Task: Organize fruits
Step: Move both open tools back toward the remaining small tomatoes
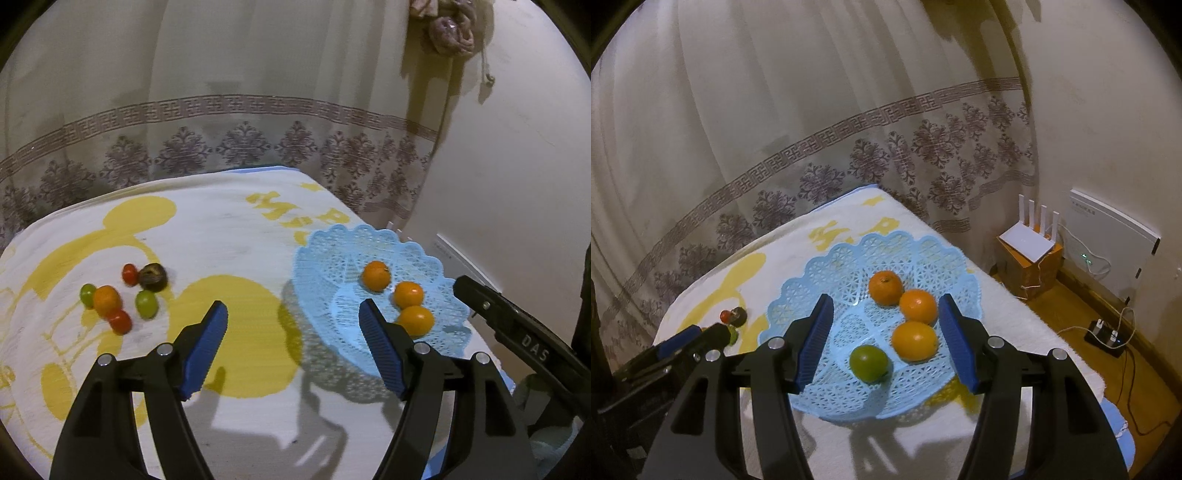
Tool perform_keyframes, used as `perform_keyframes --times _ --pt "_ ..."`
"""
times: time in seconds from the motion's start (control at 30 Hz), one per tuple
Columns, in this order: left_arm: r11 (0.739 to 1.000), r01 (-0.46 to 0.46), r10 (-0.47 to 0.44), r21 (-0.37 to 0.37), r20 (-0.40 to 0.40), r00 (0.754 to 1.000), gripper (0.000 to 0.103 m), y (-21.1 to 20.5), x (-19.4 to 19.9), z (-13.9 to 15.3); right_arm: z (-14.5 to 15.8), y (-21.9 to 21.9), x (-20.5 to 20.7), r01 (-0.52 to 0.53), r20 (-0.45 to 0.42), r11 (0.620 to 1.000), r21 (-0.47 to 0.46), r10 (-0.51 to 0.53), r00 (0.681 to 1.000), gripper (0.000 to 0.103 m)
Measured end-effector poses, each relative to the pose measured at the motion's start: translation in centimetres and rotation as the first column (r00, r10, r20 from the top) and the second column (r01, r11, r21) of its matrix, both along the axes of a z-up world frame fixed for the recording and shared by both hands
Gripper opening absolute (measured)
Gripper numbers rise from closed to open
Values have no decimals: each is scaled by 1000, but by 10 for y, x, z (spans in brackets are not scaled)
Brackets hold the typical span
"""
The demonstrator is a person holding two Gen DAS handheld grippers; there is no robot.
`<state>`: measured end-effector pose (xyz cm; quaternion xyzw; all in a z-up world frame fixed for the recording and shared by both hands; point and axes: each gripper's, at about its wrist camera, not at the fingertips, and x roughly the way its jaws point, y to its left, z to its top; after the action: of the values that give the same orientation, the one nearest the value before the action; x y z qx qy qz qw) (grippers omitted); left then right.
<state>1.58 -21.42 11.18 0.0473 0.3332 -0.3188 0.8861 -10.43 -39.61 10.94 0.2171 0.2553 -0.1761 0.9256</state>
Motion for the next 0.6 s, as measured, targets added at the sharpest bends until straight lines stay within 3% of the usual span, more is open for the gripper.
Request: perform_keyframes --times 0.6 --pt "983 -181 182 -14 10 983 74 75 43 5 -1 53 25 -137 -12 990 -25 137 991 61"
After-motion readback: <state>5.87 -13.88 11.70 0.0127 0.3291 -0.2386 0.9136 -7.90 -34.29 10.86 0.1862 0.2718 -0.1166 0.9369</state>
